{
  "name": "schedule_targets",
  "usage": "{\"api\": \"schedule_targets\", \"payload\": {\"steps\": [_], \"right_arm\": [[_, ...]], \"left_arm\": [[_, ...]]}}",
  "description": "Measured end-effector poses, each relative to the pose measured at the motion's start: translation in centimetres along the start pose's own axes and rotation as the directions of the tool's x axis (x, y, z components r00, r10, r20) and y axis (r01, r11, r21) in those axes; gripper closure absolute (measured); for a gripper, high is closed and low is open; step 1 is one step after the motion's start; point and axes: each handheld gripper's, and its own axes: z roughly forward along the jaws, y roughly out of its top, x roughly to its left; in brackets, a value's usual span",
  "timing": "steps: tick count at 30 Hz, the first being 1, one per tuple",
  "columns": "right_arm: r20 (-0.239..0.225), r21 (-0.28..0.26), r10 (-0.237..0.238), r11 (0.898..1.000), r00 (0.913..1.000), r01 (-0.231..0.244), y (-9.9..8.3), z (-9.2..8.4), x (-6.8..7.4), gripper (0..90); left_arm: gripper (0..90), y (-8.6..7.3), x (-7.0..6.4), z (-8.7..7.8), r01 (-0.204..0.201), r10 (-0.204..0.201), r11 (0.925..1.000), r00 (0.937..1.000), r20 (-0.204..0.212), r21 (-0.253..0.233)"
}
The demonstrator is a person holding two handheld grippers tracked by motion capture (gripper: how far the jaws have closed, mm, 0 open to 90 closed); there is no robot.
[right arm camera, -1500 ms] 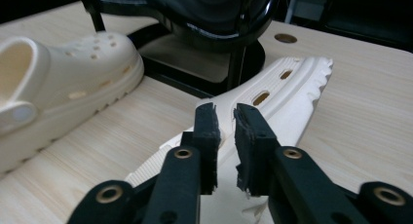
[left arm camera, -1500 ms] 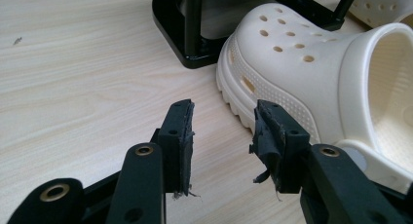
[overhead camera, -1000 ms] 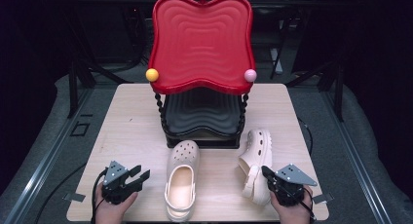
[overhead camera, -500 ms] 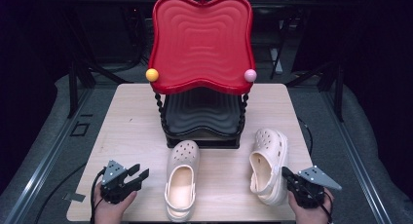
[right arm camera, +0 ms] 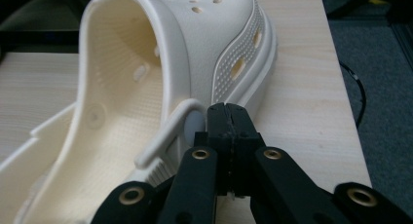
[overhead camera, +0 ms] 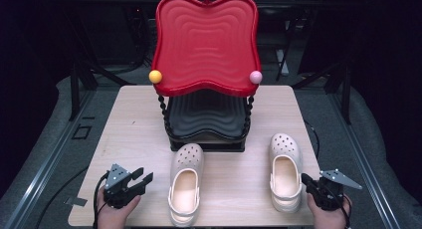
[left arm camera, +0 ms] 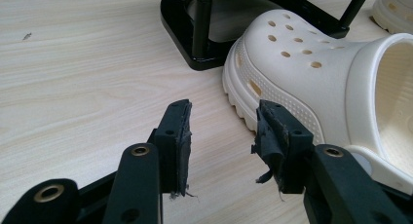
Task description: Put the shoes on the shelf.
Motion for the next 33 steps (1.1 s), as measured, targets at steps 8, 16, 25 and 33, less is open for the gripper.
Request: {"api": "schedule_targets", "payload": {"steps": [8,16,25,33], "right_arm": [[0.056,-0.028,0.008,1.000,0.9984,-0.007,0.4,-0.6,-0.7,86.6],[0.060,-0.087,-0.017,0.996,0.9980,0.022,1.1,-1.8,0.0,77.1],[0.042,-0.087,-0.097,0.991,0.9944,0.100,2.6,-1.9,1.9,65.9],[0.071,-0.011,-0.179,0.983,0.9812,0.181,3.4,1.4,2.1,64.3]], "left_arm": [[56.4,0.0,-0.2,0.0,-0.004,0.004,1.0000,1.0000,-0.001,0.003],[56.4,0.0,-0.2,-0.1,0.000,0.000,1.0000,1.0000,-0.003,0.002],[56.4,-0.1,-0.1,-0.3,0.011,-0.011,0.9999,0.9999,-0.006,-0.010],[56.5,-0.1,0.2,-0.1,0.021,-0.021,0.9998,0.9998,-0.007,0.000]]}}
